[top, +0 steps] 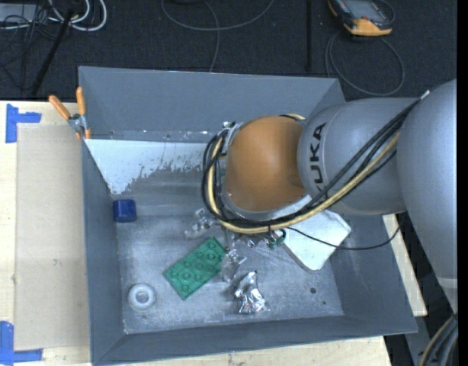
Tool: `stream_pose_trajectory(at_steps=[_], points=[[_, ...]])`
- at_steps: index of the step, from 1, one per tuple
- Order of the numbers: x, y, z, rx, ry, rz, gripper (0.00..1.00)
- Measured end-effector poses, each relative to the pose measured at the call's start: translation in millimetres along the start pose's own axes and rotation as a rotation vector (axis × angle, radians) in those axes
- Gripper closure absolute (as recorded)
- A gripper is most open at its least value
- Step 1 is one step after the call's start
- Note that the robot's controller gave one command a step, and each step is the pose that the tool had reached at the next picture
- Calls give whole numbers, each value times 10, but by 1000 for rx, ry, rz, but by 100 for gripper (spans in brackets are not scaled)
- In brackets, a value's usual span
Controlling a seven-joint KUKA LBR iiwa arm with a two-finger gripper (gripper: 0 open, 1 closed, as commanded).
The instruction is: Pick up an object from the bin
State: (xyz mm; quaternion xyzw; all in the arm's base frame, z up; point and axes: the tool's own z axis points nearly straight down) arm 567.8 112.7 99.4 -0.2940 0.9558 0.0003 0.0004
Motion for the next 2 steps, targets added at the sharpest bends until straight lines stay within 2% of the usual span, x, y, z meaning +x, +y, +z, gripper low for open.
stream_pose_trajectory(at_steps=[1,2], points=[[-40,-38,260,-2,3,74,0],[-48,-39,242,-1,1,77,0]])
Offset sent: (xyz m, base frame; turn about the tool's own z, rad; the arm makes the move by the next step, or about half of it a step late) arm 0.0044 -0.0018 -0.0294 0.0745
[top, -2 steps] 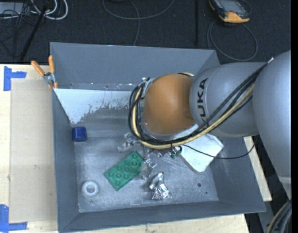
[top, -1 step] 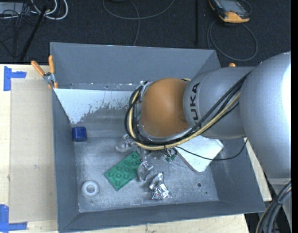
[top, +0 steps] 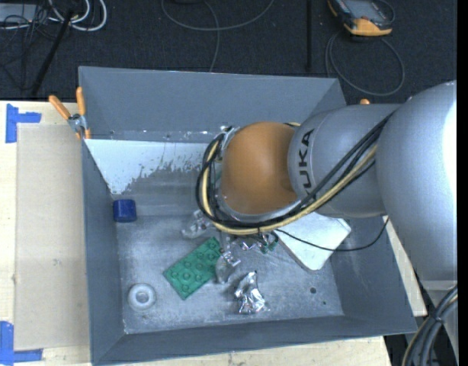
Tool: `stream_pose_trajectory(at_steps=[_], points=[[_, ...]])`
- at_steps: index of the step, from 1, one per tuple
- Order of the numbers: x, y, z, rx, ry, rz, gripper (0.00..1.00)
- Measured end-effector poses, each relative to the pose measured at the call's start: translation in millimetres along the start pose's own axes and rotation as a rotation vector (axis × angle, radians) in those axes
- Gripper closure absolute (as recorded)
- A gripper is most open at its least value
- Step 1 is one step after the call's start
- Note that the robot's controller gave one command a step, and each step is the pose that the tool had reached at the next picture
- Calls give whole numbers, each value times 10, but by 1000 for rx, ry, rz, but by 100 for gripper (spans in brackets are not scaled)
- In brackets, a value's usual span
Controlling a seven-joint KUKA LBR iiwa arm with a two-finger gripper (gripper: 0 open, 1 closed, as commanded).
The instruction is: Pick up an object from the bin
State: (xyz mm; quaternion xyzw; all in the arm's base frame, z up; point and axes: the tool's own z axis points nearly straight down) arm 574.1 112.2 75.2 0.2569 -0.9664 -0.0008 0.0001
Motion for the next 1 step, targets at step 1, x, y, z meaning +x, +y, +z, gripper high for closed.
stream_pose_trajectory(at_steps=[1], points=[[-21,-2,-22,1,-7,1,100]])
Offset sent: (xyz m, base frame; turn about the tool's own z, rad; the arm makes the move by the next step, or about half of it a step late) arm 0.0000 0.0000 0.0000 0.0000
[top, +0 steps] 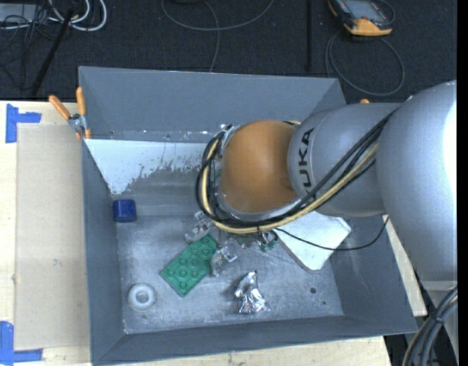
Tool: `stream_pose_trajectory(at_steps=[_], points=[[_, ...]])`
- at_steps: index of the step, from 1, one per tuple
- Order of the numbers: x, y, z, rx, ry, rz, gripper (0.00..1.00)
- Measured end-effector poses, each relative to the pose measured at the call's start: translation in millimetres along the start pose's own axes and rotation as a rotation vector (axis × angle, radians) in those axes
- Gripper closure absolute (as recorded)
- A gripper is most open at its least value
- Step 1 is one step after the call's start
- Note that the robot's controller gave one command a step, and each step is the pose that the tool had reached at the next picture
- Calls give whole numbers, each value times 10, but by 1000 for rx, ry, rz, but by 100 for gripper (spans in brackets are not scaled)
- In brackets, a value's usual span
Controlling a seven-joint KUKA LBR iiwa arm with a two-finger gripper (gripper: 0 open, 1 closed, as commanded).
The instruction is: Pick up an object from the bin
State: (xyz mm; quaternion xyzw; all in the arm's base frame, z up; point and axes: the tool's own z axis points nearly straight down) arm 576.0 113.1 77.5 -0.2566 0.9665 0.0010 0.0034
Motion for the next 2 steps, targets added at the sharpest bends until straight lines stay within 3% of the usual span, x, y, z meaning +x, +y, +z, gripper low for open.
stream_pose_trajectory(at_steps=[1,2], points=[[-6,-2,-178,0,4,3,100],[-32,-1,-904,3,0,7,100]])
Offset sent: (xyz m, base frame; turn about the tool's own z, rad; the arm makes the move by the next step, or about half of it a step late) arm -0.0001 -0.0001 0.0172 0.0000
